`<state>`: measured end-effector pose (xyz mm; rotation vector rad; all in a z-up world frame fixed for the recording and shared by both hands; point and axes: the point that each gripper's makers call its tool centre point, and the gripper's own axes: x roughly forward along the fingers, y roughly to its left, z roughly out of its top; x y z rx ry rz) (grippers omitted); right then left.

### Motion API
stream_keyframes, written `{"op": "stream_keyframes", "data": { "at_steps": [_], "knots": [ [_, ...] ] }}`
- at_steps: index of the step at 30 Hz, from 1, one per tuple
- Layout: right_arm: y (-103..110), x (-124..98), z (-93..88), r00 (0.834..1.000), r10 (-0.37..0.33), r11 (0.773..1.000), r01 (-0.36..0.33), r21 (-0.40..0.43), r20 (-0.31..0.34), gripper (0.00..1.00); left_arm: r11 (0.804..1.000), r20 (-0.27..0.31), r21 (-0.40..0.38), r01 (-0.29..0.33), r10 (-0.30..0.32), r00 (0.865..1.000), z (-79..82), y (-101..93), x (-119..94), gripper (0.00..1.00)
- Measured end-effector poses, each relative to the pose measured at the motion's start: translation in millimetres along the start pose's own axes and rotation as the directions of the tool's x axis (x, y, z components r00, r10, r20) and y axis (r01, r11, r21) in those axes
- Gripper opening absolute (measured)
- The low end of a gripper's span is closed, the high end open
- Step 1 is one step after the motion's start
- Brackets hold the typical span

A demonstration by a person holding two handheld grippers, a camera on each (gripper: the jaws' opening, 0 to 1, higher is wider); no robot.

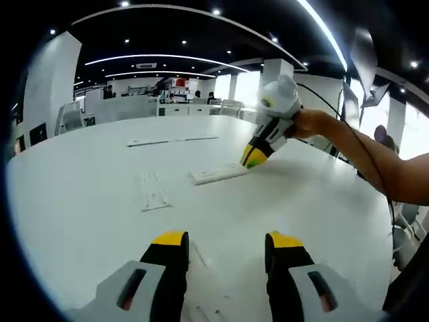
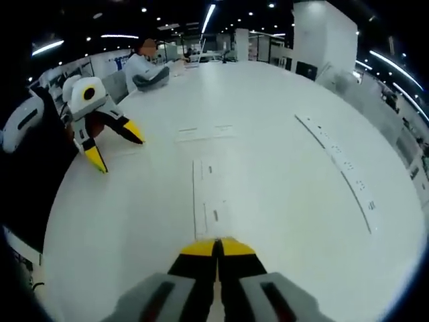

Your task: Locate the socket holder cover, grip the socket holder cover, clip it into the socket holder slot.

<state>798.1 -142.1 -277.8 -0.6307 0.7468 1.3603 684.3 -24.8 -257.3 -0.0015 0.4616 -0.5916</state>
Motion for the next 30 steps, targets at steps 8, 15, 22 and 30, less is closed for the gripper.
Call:
{"op": "stream_keyframes", "data": {
  "at_steps": [8, 15, 22, 30],
  "knots": [
    [-1, 1, -0.7, 1.000, -0.005, 1.000, 0.004, -0.011, -0.027, 0.03, 1.000, 0.018, 0.013, -0.002, 0.002, 1.000, 6.6, 0.2, -2, 0.44],
    [-1, 1, -0.8, 1.000, 0.013, 1.000, -0.014, 0.013, 0.017, 0.02, 1.000, 0.011, 0.012, -0.003, 0.003, 1.000, 6.0, -1.5, -2, 0.44],
    [0, 2, -0.3, 1.000, 0.014, 1.000, -0.014, 0.021, -0.001, 0.02, 1.000, 0.030, 0.018, -0.003, 0.003, 1.000, 13.5, -3.6, -4, 0.45],
    [2, 4, 0.7, 1.000, -0.013, 1.000, 0.013, -0.004, -0.020, 0.02, 0.999, 0.014, 0.020, -0.040, 0.039, 0.999, 10.6, -4.9, -6, 0.44]
  ]
}}
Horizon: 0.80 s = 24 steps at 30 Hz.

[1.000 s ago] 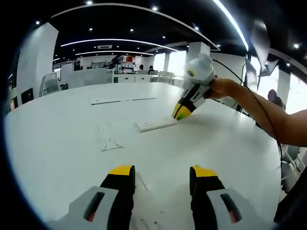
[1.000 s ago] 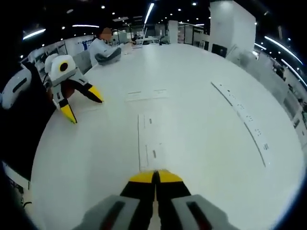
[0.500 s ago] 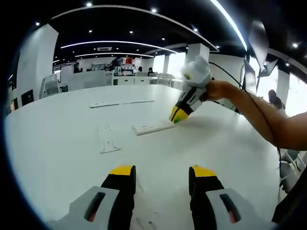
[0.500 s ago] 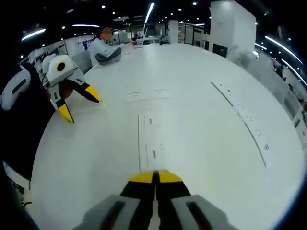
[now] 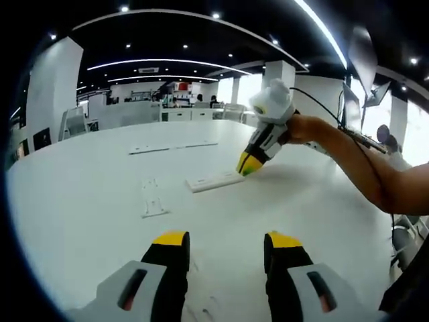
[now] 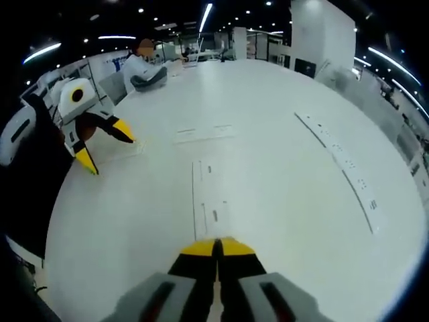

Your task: Locate the socket holder cover, grip the socket holder cover, clip it into the socket holder slot.

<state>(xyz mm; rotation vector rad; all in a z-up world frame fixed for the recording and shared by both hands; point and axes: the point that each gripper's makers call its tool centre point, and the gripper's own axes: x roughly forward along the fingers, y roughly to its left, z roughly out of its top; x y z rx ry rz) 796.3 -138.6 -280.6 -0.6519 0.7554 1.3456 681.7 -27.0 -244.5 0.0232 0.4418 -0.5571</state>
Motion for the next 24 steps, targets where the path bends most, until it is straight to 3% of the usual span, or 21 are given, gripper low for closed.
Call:
{"op": "stream_keyframes", "data": {
  "at_steps": [4, 7, 15, 24],
  "knots": [
    [2, 0, -0.7, 1.000, 0.021, 0.999, -0.021, 0.042, -0.002, 0.03, 1.000, -0.008, 0.001, -0.026, 0.026, 1.000, -2.6, -0.8, -1, 0.44],
    [-1, -1, -2.4, 1.000, -0.010, 0.999, 0.010, 0.040, 0.000, 0.03, 0.999, -0.017, -0.007, -0.050, 0.050, 0.999, -5.2, -0.9, -2, 0.44],
    [2, -4, -3.4, 0.999, -0.035, 0.998, 0.033, 0.056, 0.031, 0.03, 0.993, -0.022, 0.005, -0.116, 0.116, 0.993, -1.0, -2.1, -7, 0.44],
    [3, -4, -5.6, 0.998, -0.052, 0.994, 0.051, 0.094, 0.016, 0.03, 0.985, -0.015, 0.009, -0.171, 0.171, 0.985, 6.0, -4.8, -15, 0.45]
  ]
}}
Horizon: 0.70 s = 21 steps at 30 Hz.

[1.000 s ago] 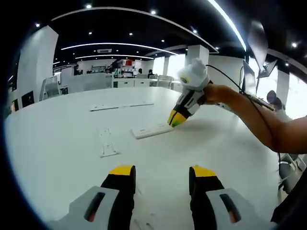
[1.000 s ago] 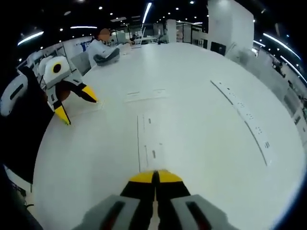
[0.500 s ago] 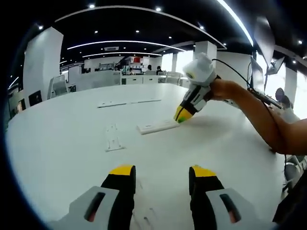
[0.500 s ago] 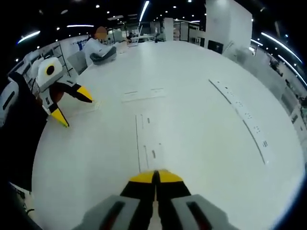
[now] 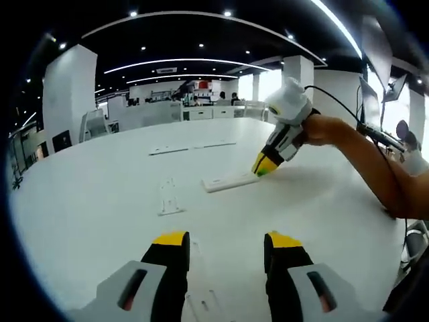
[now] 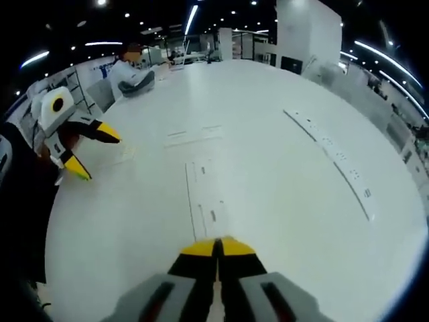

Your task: Locate the socket holder cover, grip the socket holder cover, clip it into the socket holder slot.

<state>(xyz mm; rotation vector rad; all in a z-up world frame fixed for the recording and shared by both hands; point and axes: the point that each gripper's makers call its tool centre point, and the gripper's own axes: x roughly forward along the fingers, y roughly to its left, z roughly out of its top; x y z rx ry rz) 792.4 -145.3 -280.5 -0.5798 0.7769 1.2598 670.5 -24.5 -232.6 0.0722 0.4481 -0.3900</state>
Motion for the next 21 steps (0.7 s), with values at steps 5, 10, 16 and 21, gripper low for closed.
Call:
{"op": "stream_keyframes", "data": {
  "at_steps": [5, 10, 16, 21],
  "knots": [
    [-2, 0, 0.4, 1.000, 0.002, 1.000, -0.002, 0.015, 0.017, 0.03, 0.999, -0.010, 0.011, -0.030, 0.030, 1.000, -0.5, 4.5, -3, 0.45],
    [-2, 0, 0.9, 1.000, -0.014, 1.000, 0.015, 0.018, -0.007, 0.03, 1.000, -0.025, -0.006, -0.011, 0.011, 1.000, -2.1, 3.8, -2, 0.49],
    [1, -1, 2.0, 1.000, -0.026, 0.999, 0.026, 0.020, -0.016, 0.03, 0.999, -0.066, -0.041, -0.013, 0.011, 0.998, 0.2, 11.2, -3, 0.47],
    [1, -2, 2.1, 0.999, -0.040, 0.999, 0.040, 0.019, -0.036, 0.03, 0.999, -0.076, -0.038, 0.004, -0.006, 0.997, 2.8, 14.8, -4, 0.44]
  ]
}}
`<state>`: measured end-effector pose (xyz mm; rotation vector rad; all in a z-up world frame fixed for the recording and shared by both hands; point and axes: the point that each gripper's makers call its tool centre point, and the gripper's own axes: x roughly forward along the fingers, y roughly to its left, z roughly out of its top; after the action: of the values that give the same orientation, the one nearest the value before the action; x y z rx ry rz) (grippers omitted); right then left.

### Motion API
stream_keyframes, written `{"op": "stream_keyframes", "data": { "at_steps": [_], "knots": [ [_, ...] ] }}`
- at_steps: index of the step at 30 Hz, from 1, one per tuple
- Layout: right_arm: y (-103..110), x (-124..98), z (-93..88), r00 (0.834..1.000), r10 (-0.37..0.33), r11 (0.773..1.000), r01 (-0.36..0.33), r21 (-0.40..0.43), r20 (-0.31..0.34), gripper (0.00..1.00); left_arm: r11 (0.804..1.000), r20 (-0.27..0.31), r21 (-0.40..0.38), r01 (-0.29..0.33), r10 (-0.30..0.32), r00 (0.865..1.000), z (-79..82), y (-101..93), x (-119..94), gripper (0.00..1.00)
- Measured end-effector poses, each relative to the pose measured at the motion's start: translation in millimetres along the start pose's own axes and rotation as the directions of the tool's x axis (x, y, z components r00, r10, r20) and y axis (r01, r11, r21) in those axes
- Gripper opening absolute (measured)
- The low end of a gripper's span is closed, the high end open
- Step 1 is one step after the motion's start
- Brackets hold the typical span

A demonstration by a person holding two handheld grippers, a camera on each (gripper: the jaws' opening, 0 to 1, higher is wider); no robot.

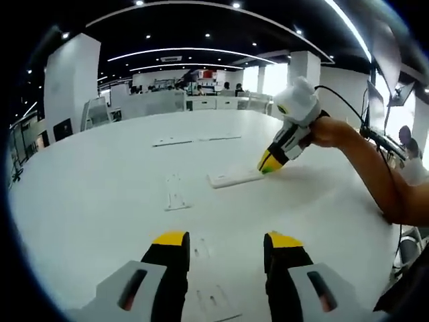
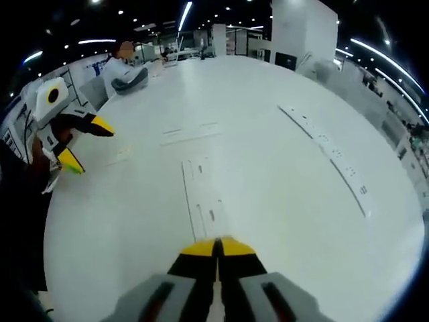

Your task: Locate the socket holder cover, grip the socket holder cover, clip it into the socket holder slot.

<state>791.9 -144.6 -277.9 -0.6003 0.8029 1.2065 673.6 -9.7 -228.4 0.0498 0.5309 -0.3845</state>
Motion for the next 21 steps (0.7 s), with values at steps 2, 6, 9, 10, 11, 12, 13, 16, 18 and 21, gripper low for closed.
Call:
{"op": "stream_keyframes", "data": {
  "at_steps": [2, 6, 9, 10, 11, 12, 13, 16, 18, 21],
  "knots": [
    [1, -1, -0.1, 1.000, 0.002, 1.000, -0.002, 0.008, -0.013, 0.03, 1.000, -0.046, 0.007, -0.026, 0.027, 0.999, -5.7, 8.0, 0, 0.44],
    [3, -7, 4.9, 1.000, 0.009, 1.000, -0.009, 0.009, 0.002, 0.04, 0.999, -0.033, -0.025, -0.045, 0.044, 0.998, -3.0, 18.2, -2, 0.44],
    [5, -11, 8.6, 1.000, 0.012, 1.000, -0.012, 0.009, 0.020, 0.06, 0.997, -0.060, -0.040, -0.058, 0.056, 0.997, -6.7, 22.9, -3, 0.45],
    [4, -13, 10.1, 1.000, 0.006, 1.000, -0.006, 0.004, 0.023, 0.06, 0.997, -0.063, -0.046, -0.064, 0.061, 0.996, -6.7, 24.5, -3, 0.45],
    [3, -15, 11.2, 1.000, -0.004, 1.000, 0.004, 0.000, 0.023, 0.06, 0.996, -0.067, -0.056, -0.070, 0.067, 0.995, -6.8, 26.1, -5, 0.45],
    [3, -17, 12.3, 1.000, -0.015, 1.000, 0.015, -0.004, 0.021, 0.07, 0.995, -0.070, -0.063, -0.077, 0.072, 0.995, -6.5, 27.5, -5, 0.45],
    [3, -18, 13.3, 1.000, -0.019, 1.000, 0.019, -0.009, 0.022, 0.07, 0.994, -0.075, -0.069, -0.081, 0.076, 0.994, -6.7, 28.7, -6, 0.45],
    [6, -19, 17.5, 0.999, -0.015, 1.000, 0.015, -0.016, 0.028, 0.08, 0.992, -0.094, -0.089, -0.090, 0.082, 0.992, -7.4, 30.0, -7, 0.45],
    [11, -17, 20.3, 1.000, -0.008, 1.000, 0.009, -0.027, 0.026, 0.09, 0.991, -0.119, -0.092, -0.097, 0.086, 0.989, -11.8, 30.4, -7, 0.45],
    [22, -12, 24.5, 1.000, 0.005, 0.999, -0.004, -0.053, 0.017, 0.11, 0.990, -0.206, -0.087, -0.110, 0.090, 0.974, -25.5, 29.9, -10, 0.47]
  ]
}}
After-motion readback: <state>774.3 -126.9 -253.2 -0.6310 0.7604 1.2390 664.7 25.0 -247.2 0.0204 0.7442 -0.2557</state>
